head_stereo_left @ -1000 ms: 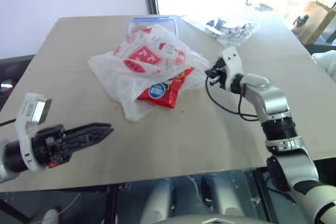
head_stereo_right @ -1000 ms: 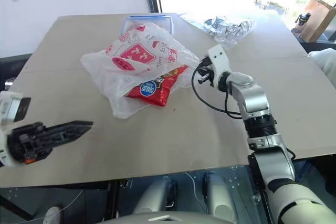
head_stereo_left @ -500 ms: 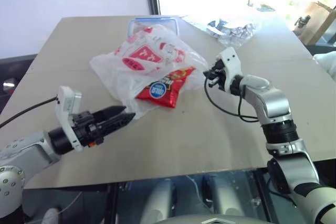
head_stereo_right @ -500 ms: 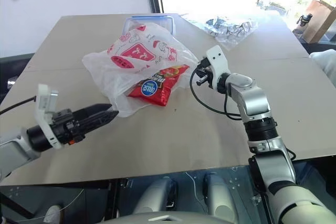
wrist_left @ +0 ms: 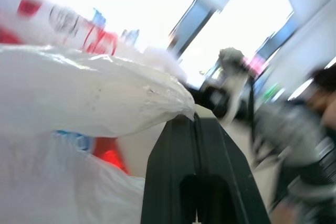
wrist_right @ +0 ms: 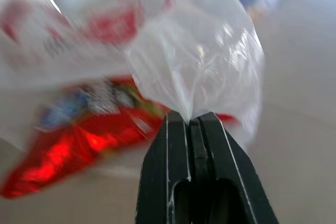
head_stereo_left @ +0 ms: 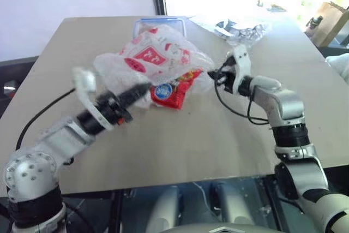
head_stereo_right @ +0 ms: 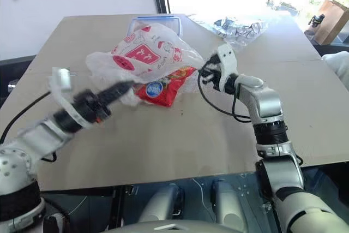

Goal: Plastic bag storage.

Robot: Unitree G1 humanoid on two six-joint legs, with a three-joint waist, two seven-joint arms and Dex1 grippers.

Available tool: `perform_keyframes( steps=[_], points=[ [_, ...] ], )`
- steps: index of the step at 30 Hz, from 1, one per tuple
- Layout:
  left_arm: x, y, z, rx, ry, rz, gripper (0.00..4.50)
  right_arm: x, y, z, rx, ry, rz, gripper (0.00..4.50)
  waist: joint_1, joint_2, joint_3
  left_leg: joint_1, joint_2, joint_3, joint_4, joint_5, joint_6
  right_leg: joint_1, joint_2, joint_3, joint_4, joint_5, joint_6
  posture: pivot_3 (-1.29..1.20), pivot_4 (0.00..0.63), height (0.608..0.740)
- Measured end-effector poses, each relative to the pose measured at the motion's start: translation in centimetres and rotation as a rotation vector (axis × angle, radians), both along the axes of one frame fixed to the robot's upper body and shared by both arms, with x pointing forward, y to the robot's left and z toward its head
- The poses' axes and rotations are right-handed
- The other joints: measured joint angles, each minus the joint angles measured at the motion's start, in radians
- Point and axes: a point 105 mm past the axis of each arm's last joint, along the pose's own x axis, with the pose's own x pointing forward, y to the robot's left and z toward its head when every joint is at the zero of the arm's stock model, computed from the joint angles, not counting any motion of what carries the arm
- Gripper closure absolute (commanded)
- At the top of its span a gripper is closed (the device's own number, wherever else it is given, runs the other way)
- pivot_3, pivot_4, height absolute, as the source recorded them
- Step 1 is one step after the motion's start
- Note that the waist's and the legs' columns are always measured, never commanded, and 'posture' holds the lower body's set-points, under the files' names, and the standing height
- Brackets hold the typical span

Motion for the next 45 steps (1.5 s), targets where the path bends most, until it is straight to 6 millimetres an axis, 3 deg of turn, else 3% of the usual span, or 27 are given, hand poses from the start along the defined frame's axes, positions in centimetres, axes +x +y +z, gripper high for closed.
perform_keyframes(
  steps=[1,3,5,7,9,12,17,24,28,32,35,39,41,44,45],
  points=[
    [0.0,0.3,1.0,-0.032,-0.025,0.001,4.46,-0.1,0.0,1.4,0.037,-0.02,0.014,4.5,0.002,0.0,0.0,-0.001,-0.001,-0.001,0.0,0.0,0.0,0.0,0.001,-0.002,0.0,0.0,0.0,0.0,0.15,0.74],
    [0.2,1.9,5.2,-0.141,-0.108,0.015,4.46,-1.1,-0.6,7.3,0.204,-0.102,0.078,4.5,0.006,0.0,0.0,0.0,-0.002,-0.002,0.0,0.0,0.0,0.002,0.001,-0.004,-0.001,0.0,0.0,0.0,0.15,0.74],
    [1.0,3.6,8.0,-0.225,-0.141,0.061,4.46,-1.7,-1.3,11.2,0.315,-0.14,0.12,4.5,0.01,0.0,0.0,0.0,-0.003,-0.002,0.0,0.0,0.0,0.002,0.001,-0.004,-0.001,0.0,0.0,0.0,0.15,0.74],
    [1.9,5.7,10.6,-0.327,-0.171,0.118,4.46,-2.1,-2.1,14.7,0.427,-0.159,0.145,4.5,0.009,0.0,0.0,0.0,-0.003,-0.002,-0.002,0.0,0.0,0.002,0.001,-0.004,-0.003,0.0,0.0,0.0,0.15,0.74],
    [3.0,7.2,12.0,-0.393,-0.177,0.178,4.46,-2.2,-3.5,17.1,0.508,-0.158,0.124,4.5,0.01,0.0,0.0,0.0,-0.004,-0.001,-0.002,0.0,0.0,0.002,0.001,-0.004,-0.002,0.0,0.0,0.0,0.15,0.74],
    [4.9,8.1,12.1,-0.423,-0.129,0.261,4.46,-1.7,-5.2,18.3,0.55,-0.128,0.049,4.5,0.009,0.0,0.0,-0.001,-0.003,0.0,-0.003,0.001,-0.001,0.002,0.001,-0.003,-0.002,-0.001,0.001,0.0,0.15,0.74],
    [7.2,5.6,9.9,-0.444,-0.03,0.241,4.46,-1.2,-7.6,17.7,0.504,-0.113,-0.087,4.5,0.009,-0.001,0.0,-0.007,-0.003,0.001,-0.002,-0.001,0.001,-0.001,-0.001,-0.001,-0.003,0.0,0.002,0.0,0.15,0.74],
    [7.5,3.8,10.9,-0.441,-0.049,0.208,4.46,-2.0,-10.7,16.1,0.387,-0.177,-0.233,4.5,0.001,-0.001,0.0,-0.007,-0.002,0.004,-0.003,-0.001,0.002,-0.004,-0.001,0.0,-0.002,0.0,0.002,0.0,0.15,0.74],
    [6.4,2.6,9.6,-0.39,-0.048,0.184,4.46,-3.5,-12.2,14.4,0.327,-0.199,-0.3,4.5,0.001,-0.001,0.0,-0.007,-0.002,0.004,-0.003,-0.001,0.002,-0.004,-0.003,0.002,-0.002,-0.001,0.002,0.0,0.15,0.74],
    [5.2,1.3,6.2,-0.261,-0.005,0.179,4.46,-4.2,-13.6,9.9,0.154,-0.155,-0.4,4.5,0.003,-0.001,0.0,-0.006,-0.002,0.005,-0.002,-0.002,0.003,-0.003,-0.002,0.003,-0.005,-0.001,0.002,0.0,0.15,0.74],
    [4.3,0.5,2.6,-0.153,0.055,0.19,4.46,-5.5,-14.5,4.6,-0.084,-0.097,-0.46,4.5,0.009,-0.001,-0.001,-0.005,-0.002,0.005,-0.002,-0.002,0.003,-0.003,-0.002,0.003,-0.005,-0.001,0.003,0.0,0.15,0.74],
    [3.1,0.4,-4.8,0.061,0.19,0.249,4.46,-8.8,-14.8,-6.0,-0.413,0.072,-0.42,4.5,0.012,-0.001,-0.001,0.0,-0.002,0.007,-0.002,-0.003,0.005,0.002,-0.001,0.004,-0.005,-0.004,0.006,0.0,0.15,0.74],
    [2.3,-0.1,-7.9,0.179,0.242,0.243,4.46,-10.2,-15.3,-9.8,-0.521,0.144,-0.409,4.5,0.013,0.0,-0.001,0.001,-0.002,0.011,-0.002,-0.004,0.007,0.002,-0.001,0.006,-0.005,-0.009,0.007,0.0,0.15,0.74],
    [1.3,-1.2,-9.5,0.318,0.212,0.214,4.46,-11.1,-15.9,-11.3,-0.603,0.107,-0.438,4.5,0.013,-0.001,-0.001,0.003,-0.002,0.016,0.001,-0.005,0.009,0.002,-0.001,0.009,-0.004,-0.009,0.007,0.0,0.15,0.74],
    [1.1,-1.2,-9.8,0.36,0.197,0.215,4.23,-11.4,-16.1,-11.2,-0.633,0.061,-0.453,4.23,0.013,0.0,-0.001,0.004,-0.002,0.018,0.001,-0.005,0.009,0.003,-0.001,0.01,-0.003,-0.009,0.007,0.0,0.15,0.74]
  ],
)
